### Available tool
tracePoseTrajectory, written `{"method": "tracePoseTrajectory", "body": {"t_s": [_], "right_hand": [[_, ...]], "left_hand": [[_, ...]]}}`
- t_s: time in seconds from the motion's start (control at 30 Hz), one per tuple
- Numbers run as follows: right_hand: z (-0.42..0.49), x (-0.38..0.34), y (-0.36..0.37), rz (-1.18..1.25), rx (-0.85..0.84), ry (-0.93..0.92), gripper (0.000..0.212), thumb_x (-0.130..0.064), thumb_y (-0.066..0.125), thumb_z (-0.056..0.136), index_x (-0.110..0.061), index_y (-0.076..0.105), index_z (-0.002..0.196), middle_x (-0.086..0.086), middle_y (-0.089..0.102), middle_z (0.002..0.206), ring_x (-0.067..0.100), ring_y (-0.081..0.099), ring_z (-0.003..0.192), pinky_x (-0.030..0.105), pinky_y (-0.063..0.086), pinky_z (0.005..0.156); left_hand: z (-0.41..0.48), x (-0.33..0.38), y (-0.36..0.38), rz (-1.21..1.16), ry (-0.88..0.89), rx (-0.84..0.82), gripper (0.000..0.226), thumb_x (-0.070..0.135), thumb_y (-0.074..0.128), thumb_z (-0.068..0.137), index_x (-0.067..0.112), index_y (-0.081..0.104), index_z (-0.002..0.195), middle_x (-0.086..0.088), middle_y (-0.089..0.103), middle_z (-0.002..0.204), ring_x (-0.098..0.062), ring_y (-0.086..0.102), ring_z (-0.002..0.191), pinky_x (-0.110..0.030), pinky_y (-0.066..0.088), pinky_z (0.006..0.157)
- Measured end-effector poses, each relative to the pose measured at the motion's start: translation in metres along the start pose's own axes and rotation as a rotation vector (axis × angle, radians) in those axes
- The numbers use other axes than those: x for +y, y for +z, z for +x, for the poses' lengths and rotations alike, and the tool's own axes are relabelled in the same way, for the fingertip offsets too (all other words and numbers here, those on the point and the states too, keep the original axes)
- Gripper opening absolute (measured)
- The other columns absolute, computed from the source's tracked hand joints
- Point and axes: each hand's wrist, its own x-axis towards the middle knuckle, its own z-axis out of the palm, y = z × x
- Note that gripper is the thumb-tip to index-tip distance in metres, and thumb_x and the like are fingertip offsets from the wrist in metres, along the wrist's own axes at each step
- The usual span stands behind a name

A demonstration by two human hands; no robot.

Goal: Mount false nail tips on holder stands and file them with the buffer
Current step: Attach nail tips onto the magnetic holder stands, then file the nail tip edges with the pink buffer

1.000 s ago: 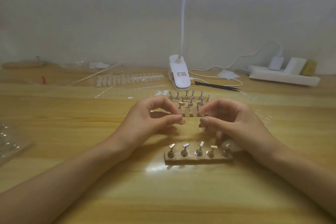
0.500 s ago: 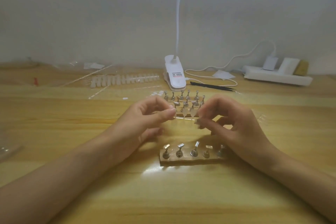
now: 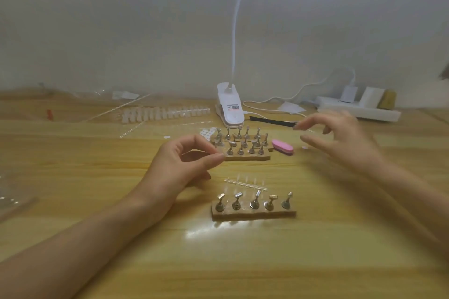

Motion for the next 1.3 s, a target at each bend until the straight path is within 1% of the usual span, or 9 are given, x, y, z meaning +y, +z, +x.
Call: {"method": "tracePoseTrajectory", "body": {"t_s": [0.13, 0.27, 0.4, 0.5, 0.63, 0.8, 0.97, 1.13, 1.3], "right_hand": [[0.004, 0.009, 0.008, 0.084, -0.118, 0.082, 0.027, -0.038, 0.075, 0.083, -0.042, 0.064, 0.108, -0.015, 0.067, 0.106, 0.013, 0.048, 0.096, 0.018, 0.036, 0.075], [0.007, -0.004, 0.028, 0.025, -0.076, 0.031, 0.010, -0.047, 0.072, 0.083, -0.040, 0.068, 0.090, -0.027, 0.063, 0.093, 0.007, 0.051, 0.100, 0.034, 0.036, 0.083], [0.004, -0.009, 0.016, 0.122, 0.021, -0.006, 0.011, -0.027, 0.079, 0.085, -0.027, 0.073, 0.094, -0.015, 0.067, 0.099, 0.001, 0.060, 0.097, 0.021, 0.047, 0.086], [-0.007, -0.026, 0.012, 0.418, 0.014, -0.095, 0.019, -0.006, 0.069, 0.090, -0.016, 0.073, 0.106, 0.002, 0.064, 0.109, 0.013, 0.068, 0.102, 0.026, 0.056, 0.090], [-0.024, -0.062, 0.025, 0.866, -0.245, -0.123, 0.023, -0.014, 0.067, 0.088, -0.012, 0.073, 0.110, 0.006, 0.065, 0.111, 0.026, 0.074, 0.098, 0.029, 0.060, 0.078], [-0.031, -0.073, 0.045, 1.159, -0.406, 0.123, 0.031, -0.012, 0.071, 0.083, -0.015, 0.067, 0.114, 0.010, 0.071, 0.110, 0.030, 0.074, 0.099, 0.033, 0.061, 0.078], [-0.027, -0.071, 0.047, 1.397, -0.256, 0.338, 0.023, -0.010, 0.071, 0.075, -0.007, 0.066, 0.097, 0.014, 0.072, 0.095, 0.021, 0.074, 0.082, 0.023, 0.059, 0.068], [-0.030, -0.075, 0.047, 1.285, -0.352, 0.268, 0.019, -0.014, 0.076, 0.071, -0.011, 0.068, 0.088, 0.021, 0.072, 0.101, 0.030, 0.074, 0.090, 0.031, 0.061, 0.077], [-0.028, -0.072, 0.048, 1.338, -0.289, 0.307, 0.019, -0.010, 0.073, 0.072, -0.009, 0.064, 0.088, 0.019, 0.072, 0.097, 0.025, 0.075, 0.086, 0.027, 0.061, 0.074]], "left_hand": [[0.003, -0.001, -0.002, -0.013, 0.026, -0.027, 0.019, 0.035, 0.082, 0.062, 0.024, 0.067, 0.067, 0.006, 0.072, 0.081, -0.005, 0.068, 0.077, -0.017, 0.051, 0.058], [0.002, 0.000, -0.001, 0.008, 0.016, -0.041, 0.021, 0.039, 0.081, 0.065, 0.023, 0.070, 0.072, 0.006, 0.072, 0.084, -0.004, 0.067, 0.078, -0.016, 0.051, 0.059], [0.000, 0.003, -0.001, 0.013, 0.025, -0.061, 0.019, 0.041, 0.078, 0.068, 0.024, 0.073, 0.074, 0.008, 0.071, 0.084, -0.002, 0.064, 0.077, -0.016, 0.050, 0.060], [-0.005, 0.007, 0.002, 0.062, 0.035, -0.097, 0.016, 0.039, 0.076, 0.070, 0.024, 0.075, 0.077, 0.009, 0.072, 0.085, 0.000, 0.062, 0.076, -0.013, 0.047, 0.060], [-0.007, 0.011, 0.010, 0.058, 0.046, -0.112, 0.022, 0.040, 0.078, 0.066, 0.021, 0.075, 0.078, 0.005, 0.070, 0.075, -0.001, 0.051, 0.056, -0.015, 0.036, 0.050], [0.000, 0.011, 0.014, 0.043, 0.064, -0.089, 0.008, 0.032, 0.075, 0.071, 0.027, 0.070, 0.072, 0.011, 0.068, 0.077, 0.000, 0.051, 0.057, -0.009, 0.038, 0.051], [0.003, 0.009, 0.018, 0.119, 0.125, -0.145, 0.009, 0.027, 0.071, 0.078, 0.031, 0.067, 0.071, 0.010, 0.064, 0.081, -0.004, 0.047, 0.058, -0.009, 0.038, 0.053], [0.003, 0.007, 0.020, 0.133, 0.166, -0.124, 0.009, 0.027, 0.071, 0.078, 0.029, 0.066, 0.071, 0.015, 0.061, 0.074, -0.001, 0.048, 0.057, -0.008, 0.039, 0.053], [0.003, 0.005, 0.019, 0.166, 0.219, -0.074, 0.010, 0.029, 0.071, 0.078, 0.033, 0.066, 0.070, 0.002, 0.061, 0.090, 0.001, 0.051, 0.067, -0.007, 0.038, 0.058]]}}
